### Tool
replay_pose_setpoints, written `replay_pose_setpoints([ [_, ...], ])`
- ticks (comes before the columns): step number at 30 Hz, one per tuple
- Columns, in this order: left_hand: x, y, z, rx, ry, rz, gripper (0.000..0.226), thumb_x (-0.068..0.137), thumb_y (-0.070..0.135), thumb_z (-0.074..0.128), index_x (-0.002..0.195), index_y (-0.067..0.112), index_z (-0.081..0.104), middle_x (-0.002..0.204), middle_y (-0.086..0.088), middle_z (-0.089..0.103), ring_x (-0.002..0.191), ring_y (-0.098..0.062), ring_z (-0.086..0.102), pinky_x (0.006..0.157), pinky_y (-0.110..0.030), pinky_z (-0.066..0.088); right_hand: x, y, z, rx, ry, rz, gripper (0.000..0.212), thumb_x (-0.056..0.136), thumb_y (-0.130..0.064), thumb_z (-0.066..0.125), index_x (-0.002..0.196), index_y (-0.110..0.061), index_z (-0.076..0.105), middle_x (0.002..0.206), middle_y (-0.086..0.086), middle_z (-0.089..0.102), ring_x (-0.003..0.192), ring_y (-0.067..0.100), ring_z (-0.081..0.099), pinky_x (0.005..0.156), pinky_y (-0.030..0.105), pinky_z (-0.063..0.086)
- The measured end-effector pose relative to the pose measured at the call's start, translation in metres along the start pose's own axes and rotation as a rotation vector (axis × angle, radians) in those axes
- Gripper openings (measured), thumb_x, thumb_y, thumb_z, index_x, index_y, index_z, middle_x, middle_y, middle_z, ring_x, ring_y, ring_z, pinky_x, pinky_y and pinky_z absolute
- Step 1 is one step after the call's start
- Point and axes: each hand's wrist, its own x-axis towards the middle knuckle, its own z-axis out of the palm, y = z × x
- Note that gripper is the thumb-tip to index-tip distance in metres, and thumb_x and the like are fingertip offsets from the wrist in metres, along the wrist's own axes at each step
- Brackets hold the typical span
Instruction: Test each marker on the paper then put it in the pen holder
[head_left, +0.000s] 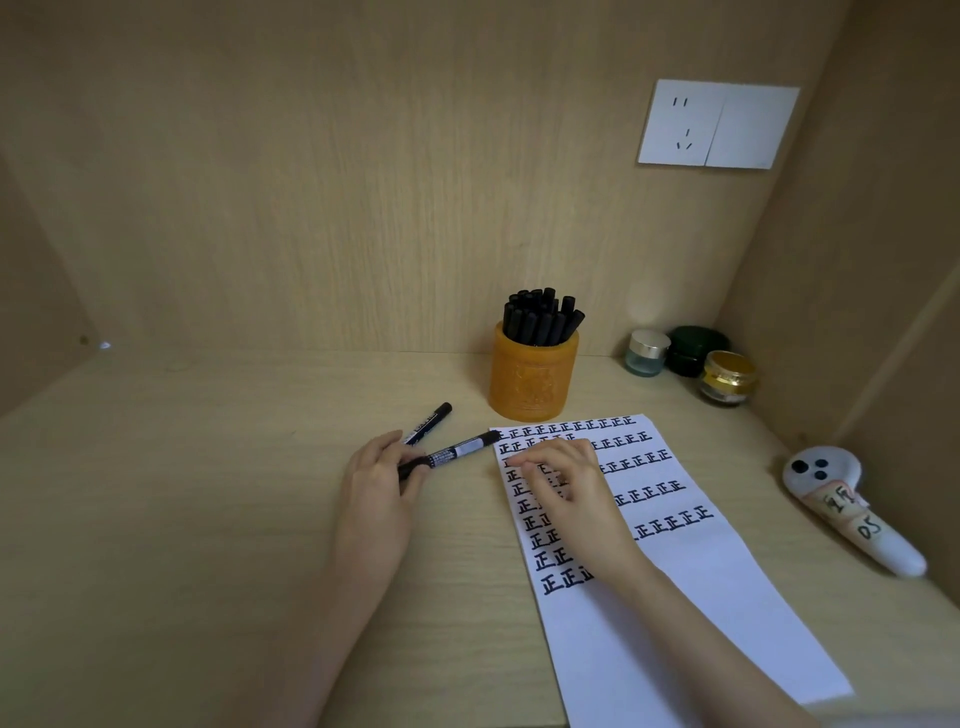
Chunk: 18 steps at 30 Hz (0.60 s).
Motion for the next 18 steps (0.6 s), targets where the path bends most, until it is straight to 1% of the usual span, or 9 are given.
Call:
replay_pose_setpoints([
  [2, -0.008, 0.012, -0.004, -0.102, 0.004, 0.006, 0.014, 0.086, 0.011, 0.063, 0.1, 0.012, 0.067, 0.115, 0.0, 0.061, 0.109, -0.017, 0.053, 0.091, -0.018, 0.034, -0.002, -0.005, 0.0, 0.126, 0.007, 0.096, 0.016, 0.096, -0.028, 0.056, 0.102, -0.021, 0.069, 0.093, -0.01, 0.065, 0.093, 0.0, 0.053, 0.081, 0.011, 0.038],
  [3, -0.013, 0.018, -0.006, -0.164, 0.0, -0.004, 0.014, 0.087, 0.012, 0.062, 0.1, 0.015, 0.066, 0.109, 0.003, 0.063, 0.103, -0.014, 0.056, 0.086, -0.016, 0.036, -0.003, -0.01, 0.0, 0.238, -0.013, 0.166, 0.019, 0.094, -0.034, 0.057, 0.102, -0.021, 0.067, 0.087, -0.008, 0.066, 0.082, 0.003, 0.057, 0.075, 0.013, 0.042],
  [5, -0.023, 0.032, -0.009, -0.3, -0.074, -0.045, 0.013, 0.089, 0.014, 0.06, 0.099, 0.022, 0.062, 0.097, 0.01, 0.067, 0.091, -0.005, 0.061, 0.077, -0.013, 0.042, -0.005, -0.018, 0.002, 0.449, -0.083, 0.298, 0.032, 0.086, -0.045, 0.059, 0.1, -0.017, 0.063, 0.072, 0.0, 0.063, 0.058, 0.006, 0.055, 0.057, 0.015, 0.043],
  [7, -0.033, 0.042, -0.009, -0.352, -0.21, -0.013, 0.014, 0.09, 0.013, 0.058, 0.097, 0.025, 0.058, 0.083, 0.012, 0.067, 0.078, 0.001, 0.062, 0.072, -0.013, 0.044, -0.007, -0.023, 0.003, 0.518, -0.111, 0.328, 0.034, 0.083, -0.048, 0.059, 0.089, -0.015, 0.06, 0.06, 0.004, 0.057, 0.046, 0.009, 0.047, 0.046, 0.016, 0.037],
  [9, -0.041, 0.049, -0.005, -0.358, -0.325, 0.05, 0.015, 0.094, 0.012, 0.051, 0.097, 0.026, 0.052, 0.075, 0.013, 0.063, 0.068, 0.002, 0.059, 0.069, -0.014, 0.043, -0.008, -0.024, 0.004, 0.549, -0.082, 0.307, 0.027, 0.087, -0.038, 0.062, 0.078, -0.013, 0.058, 0.052, 0.002, 0.051, 0.041, 0.008, 0.042, 0.043, 0.016, 0.033],
  [12, -0.049, 0.054, 0.0, -0.344, -0.429, 0.088, 0.016, 0.098, 0.016, 0.043, 0.097, 0.032, 0.044, 0.079, 0.012, 0.058, 0.065, 0.003, 0.052, 0.068, -0.019, 0.04, -0.011, -0.022, 0.003, 0.58, -0.029, 0.257, 0.025, 0.09, -0.02, 0.065, 0.075, -0.001, 0.057, 0.043, 0.0, 0.043, 0.036, 0.006, 0.035, 0.04, 0.014, 0.029],
  [14, -0.052, 0.056, 0.002, -0.29, -0.465, 0.098, 0.007, 0.098, 0.026, 0.042, 0.098, 0.03, 0.047, 0.085, 0.013, 0.06, 0.076, 0.003, 0.054, 0.071, -0.022, 0.041, -0.016, -0.021, 0.001, 0.574, -0.037, 0.228, 0.029, 0.09, -0.018, 0.065, 0.066, -0.004, 0.055, 0.041, -0.001, 0.043, 0.037, 0.007, 0.035, 0.041, 0.015, 0.029],
  [16, -0.054, 0.059, 0.001, -0.257, -0.479, 0.101, 0.015, 0.097, 0.036, 0.041, 0.099, 0.028, 0.053, 0.09, 0.012, 0.065, 0.085, -0.002, 0.059, 0.076, -0.024, 0.045, -0.022, -0.023, -0.001, 0.591, -0.063, 0.219, 0.034, 0.09, -0.018, 0.064, 0.059, -0.011, 0.053, 0.043, -0.001, 0.045, 0.041, 0.009, 0.039, 0.043, 0.016, 0.031],
  [18, -0.056, 0.062, 0.0, -0.296, -0.493, 0.104, 0.014, 0.097, 0.036, 0.041, 0.092, 0.035, 0.054, 0.083, 0.017, 0.066, 0.08, 0.002, 0.06, 0.072, -0.019, 0.044, -0.027, -0.025, -0.004, 0.623, -0.094, 0.2, 0.031, 0.09, -0.019, 0.062, 0.06, -0.014, 0.055, 0.046, -0.001, 0.048, 0.044, 0.009, 0.043, 0.045, 0.016, 0.034],
])
